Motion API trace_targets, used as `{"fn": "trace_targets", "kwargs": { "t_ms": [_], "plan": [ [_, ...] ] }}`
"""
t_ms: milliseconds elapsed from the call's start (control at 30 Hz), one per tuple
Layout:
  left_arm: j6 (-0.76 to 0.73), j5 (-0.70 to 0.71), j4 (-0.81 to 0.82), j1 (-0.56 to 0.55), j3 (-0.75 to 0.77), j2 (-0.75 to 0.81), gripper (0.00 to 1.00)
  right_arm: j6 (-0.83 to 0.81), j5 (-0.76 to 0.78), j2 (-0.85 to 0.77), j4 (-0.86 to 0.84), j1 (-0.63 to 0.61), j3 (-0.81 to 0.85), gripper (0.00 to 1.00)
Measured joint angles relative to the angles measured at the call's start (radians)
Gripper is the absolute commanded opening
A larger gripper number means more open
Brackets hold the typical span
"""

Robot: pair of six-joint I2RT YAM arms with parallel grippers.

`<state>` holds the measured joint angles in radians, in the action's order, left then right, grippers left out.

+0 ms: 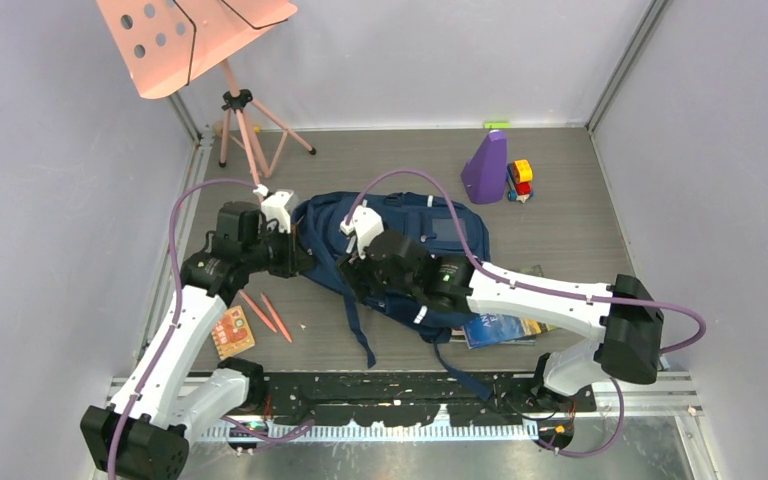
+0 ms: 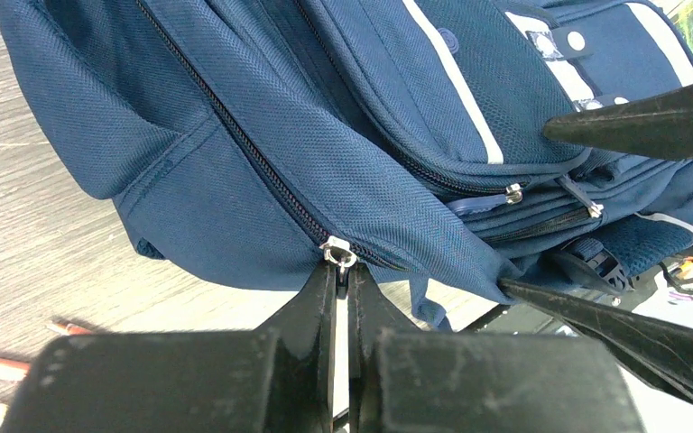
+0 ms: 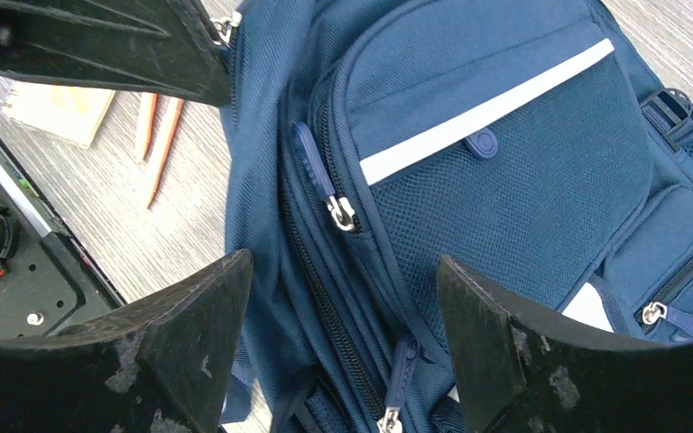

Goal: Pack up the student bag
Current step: Unzip the student bag.

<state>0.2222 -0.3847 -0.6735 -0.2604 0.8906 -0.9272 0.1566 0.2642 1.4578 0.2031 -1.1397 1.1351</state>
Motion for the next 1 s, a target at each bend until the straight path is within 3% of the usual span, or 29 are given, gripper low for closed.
{"fn": "trace_targets", "kwargs": {
  "t_ms": [233, 567, 1000],
  "plan": [
    [-0.003, 0.001, -0.001, 0.001, -0.001, -0.001, 0.00, 0.003, 0.011, 0.008, 0.005, -0.050, 0.047, 0.82],
    [-0.003, 0.001, -0.001, 0.001, -0.001, -0.001, 0.00, 0.004, 0.010, 0.066, -0.014, -0.092, 0.092, 0.52],
    [-0.003, 0.003, 0.000, 0.001, -0.007, -0.001, 0.00, -0.024, 0.155, 0.134, -0.029, -0.124, 0.103, 0.33]
  ]
}}
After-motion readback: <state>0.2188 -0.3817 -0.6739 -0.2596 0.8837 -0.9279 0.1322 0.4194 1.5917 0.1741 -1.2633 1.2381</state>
